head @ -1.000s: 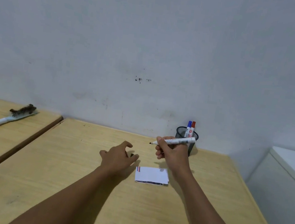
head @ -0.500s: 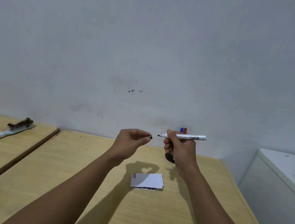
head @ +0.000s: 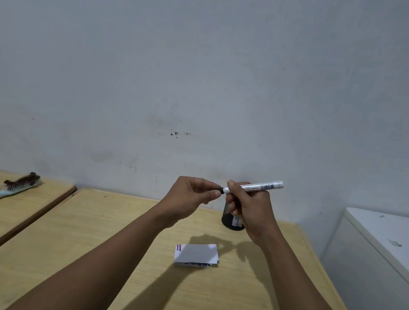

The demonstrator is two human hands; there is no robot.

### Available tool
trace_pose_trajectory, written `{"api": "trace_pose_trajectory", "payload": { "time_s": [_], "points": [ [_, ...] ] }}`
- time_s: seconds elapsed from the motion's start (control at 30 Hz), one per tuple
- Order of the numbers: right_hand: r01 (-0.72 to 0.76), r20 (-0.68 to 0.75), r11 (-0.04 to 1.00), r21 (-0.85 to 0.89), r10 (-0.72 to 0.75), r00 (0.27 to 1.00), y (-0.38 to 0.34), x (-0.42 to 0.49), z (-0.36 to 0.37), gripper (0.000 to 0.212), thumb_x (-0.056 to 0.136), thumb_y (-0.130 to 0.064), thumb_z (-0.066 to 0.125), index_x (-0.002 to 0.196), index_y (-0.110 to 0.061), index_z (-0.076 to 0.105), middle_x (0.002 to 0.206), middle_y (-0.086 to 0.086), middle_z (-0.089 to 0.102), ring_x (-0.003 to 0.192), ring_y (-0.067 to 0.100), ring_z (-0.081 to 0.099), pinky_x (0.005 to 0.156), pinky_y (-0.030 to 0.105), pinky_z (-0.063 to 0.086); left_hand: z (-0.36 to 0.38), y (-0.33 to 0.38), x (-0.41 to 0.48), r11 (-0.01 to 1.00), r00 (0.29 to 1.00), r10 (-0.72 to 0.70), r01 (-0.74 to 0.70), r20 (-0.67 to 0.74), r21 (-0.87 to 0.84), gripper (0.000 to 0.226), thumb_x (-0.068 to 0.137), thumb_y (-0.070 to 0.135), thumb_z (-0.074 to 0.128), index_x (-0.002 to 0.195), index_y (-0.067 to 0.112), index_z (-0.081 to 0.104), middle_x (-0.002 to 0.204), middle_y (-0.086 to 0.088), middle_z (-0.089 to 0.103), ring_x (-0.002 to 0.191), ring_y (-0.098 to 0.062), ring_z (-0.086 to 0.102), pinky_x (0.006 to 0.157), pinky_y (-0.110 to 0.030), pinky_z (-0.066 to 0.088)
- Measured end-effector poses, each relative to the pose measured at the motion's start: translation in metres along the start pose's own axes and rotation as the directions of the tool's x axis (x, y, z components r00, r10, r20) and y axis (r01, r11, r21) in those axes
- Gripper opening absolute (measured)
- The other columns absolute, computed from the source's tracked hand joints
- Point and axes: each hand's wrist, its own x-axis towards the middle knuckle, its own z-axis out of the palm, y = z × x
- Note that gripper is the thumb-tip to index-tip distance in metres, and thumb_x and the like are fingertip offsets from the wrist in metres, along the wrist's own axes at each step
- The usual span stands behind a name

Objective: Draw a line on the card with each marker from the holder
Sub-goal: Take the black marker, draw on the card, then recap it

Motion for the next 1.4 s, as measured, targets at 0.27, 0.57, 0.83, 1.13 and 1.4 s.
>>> {"api": "trace_pose_trajectory", "payload": {
  "time_s": [0.27,0.57,0.83,1.13,1.4],
  "points": [
    [0.041,0.041,0.999,-0.015,-0.04,0.998,-0.014,0.003,-0.002,0.022,0.092,-0.025,0.07,0.084,-0.005,0.072,0.064,0.007,0.064,0.052,0.015,0.053,0.047,0.022,0.042,-0.001,0.012,0.003,0.998,0.995,-0.062,0.062,0.077,-0.003,0.029,0.097,0.035,0.06,0.103,0.012,0.076,0.085,0.004,0.071,0.072,-0.013,0.055,0.069,-0.029,0.043],
    [-0.007,0.153,0.994,0.105,-0.01,0.988,-0.022,0.004,-0.006,0.025,0.082,-0.031,0.073,0.086,-0.006,0.071,0.065,0.003,0.056,0.053,0.011,0.045,0.051,0.021,0.037,0.001,0.029,0.001,0.995,0.992,0.101,-0.102,0.08,0.006,0.026,0.094,0.026,0.065,0.091,0.005,0.078,0.064,0.001,0.065,0.059,-0.013,0.051,0.063,-0.027,0.042],
    [0.0,0.016,0.971,0.241,-0.004,1.0,-0.024,0.005,0.011,0.029,0.087,-0.032,0.07,0.064,-0.013,0.073,0.057,0.004,0.037,0.047,0.011,0.026,0.043,0.021,0.027,0.012,0.025,-0.001,0.797,0.836,0.544,-0.492,-0.065,0.35,0.012,0.09,0.014,0.072,0.097,0.01,0.08,0.068,-0.006,0.075,0.059,-0.022,0.066,0.056,-0.03,0.052],
    [-0.093,-0.012,0.976,0.199,0.097,0.995,-0.017,0.007,0.012,0.031,0.093,-0.026,0.069,0.071,-0.007,0.061,0.054,0.002,0.035,0.046,0.012,0.023,0.042,0.023,0.021,0.012,0.001,0.008,0.413,0.659,0.746,-0.566,0.091,0.714,0.029,0.095,0.033,0.055,0.089,0.011,0.074,0.063,0.0,0.063,0.058,-0.017,0.051,0.053,-0.032,0.045],
    [-0.098,0.023,0.995,0.028,0.098,0.995,-0.022,0.012,0.004,0.031,0.09,-0.03,0.072,0.073,-0.005,0.067,0.06,0.004,0.043,0.05,0.013,0.031,0.048,0.025,0.029,0.015,-0.002,0.003,0.788,0.864,0.5,-0.426,-0.058,0.445,0.017,0.094,0.028,0.065,0.104,0.021,0.077,0.071,0.007,0.07,0.065,-0.007,0.058,0.06,-0.02,0.045]
  ]
}}
